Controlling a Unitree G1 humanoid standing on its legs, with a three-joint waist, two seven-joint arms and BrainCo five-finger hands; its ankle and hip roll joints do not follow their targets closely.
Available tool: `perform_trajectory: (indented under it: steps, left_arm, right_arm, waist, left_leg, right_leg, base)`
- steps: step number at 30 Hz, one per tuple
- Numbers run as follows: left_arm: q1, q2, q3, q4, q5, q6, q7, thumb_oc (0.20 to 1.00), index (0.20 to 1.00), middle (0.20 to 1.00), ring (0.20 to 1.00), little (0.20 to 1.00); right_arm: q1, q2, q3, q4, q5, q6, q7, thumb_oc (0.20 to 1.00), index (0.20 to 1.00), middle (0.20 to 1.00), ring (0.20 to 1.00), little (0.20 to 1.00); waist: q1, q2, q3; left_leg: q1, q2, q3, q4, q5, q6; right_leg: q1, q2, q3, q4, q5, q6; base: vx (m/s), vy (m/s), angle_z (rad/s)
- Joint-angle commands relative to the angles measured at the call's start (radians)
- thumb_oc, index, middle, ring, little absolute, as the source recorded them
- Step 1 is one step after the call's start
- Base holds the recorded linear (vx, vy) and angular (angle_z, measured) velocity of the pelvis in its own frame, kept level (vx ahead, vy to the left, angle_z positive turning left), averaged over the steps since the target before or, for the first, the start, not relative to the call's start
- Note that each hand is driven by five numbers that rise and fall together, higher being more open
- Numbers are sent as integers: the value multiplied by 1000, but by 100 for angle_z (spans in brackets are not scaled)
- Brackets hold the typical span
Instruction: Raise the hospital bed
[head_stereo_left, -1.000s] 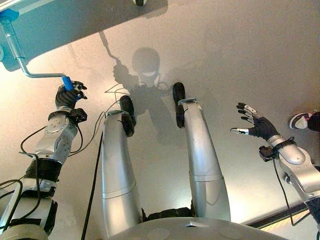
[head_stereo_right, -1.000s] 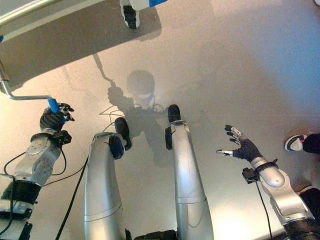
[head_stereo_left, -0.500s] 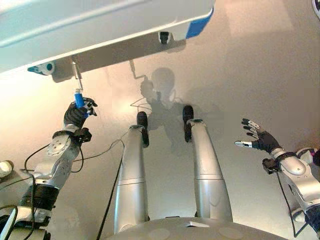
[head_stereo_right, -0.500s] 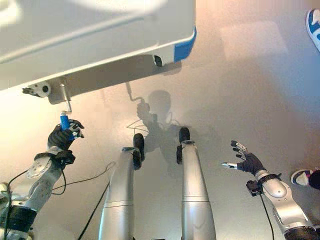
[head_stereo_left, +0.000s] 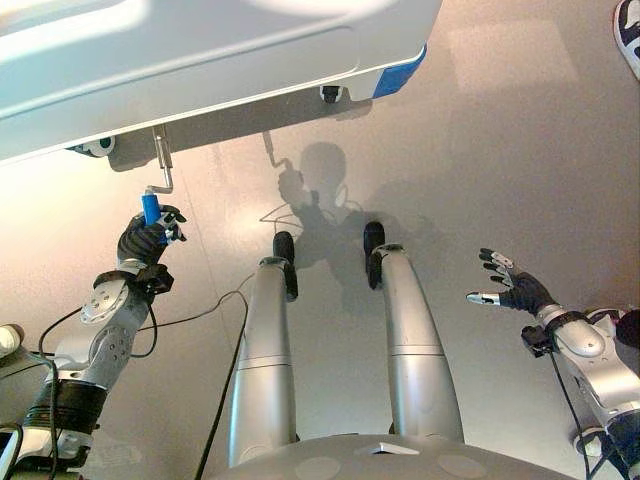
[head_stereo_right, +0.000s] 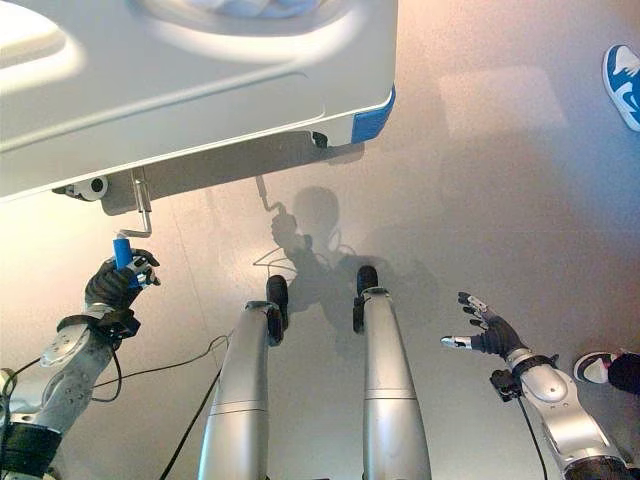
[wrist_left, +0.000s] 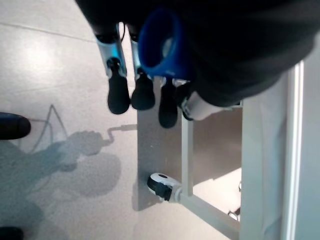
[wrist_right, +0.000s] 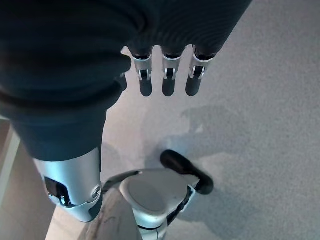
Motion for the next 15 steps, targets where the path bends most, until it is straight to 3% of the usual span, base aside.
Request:
perform_trajectory:
  steps: [1, 15]
  left_arm:
    - [209, 81, 148, -176, 38, -166, -79, 200, 200, 200, 200, 200]
    - [248, 56, 191, -63, 59, -156, -62, 200, 200, 200, 200, 200]
  right_arm:
    - [60, -36, 3, 2, -22, -46, 4, 1000, 1000, 1000, 1000, 1000]
    - [78, -21, -11, -4, -29, -42, 4, 1000, 1000, 1000, 1000, 1000]
  waist:
    - [40, 43, -91]
    - [56, 37, -77]
  left_leg:
    - [-51, -57, 46, -174, 253, 59]
    - [-48, -65, 37, -141, 255, 63]
  right_leg:
    - [35, 31, -85, -128, 112, 43]
    - [46, 12, -80, -105, 126, 65]
  base:
    - [0, 0, 0]
    - [25, 28, 3]
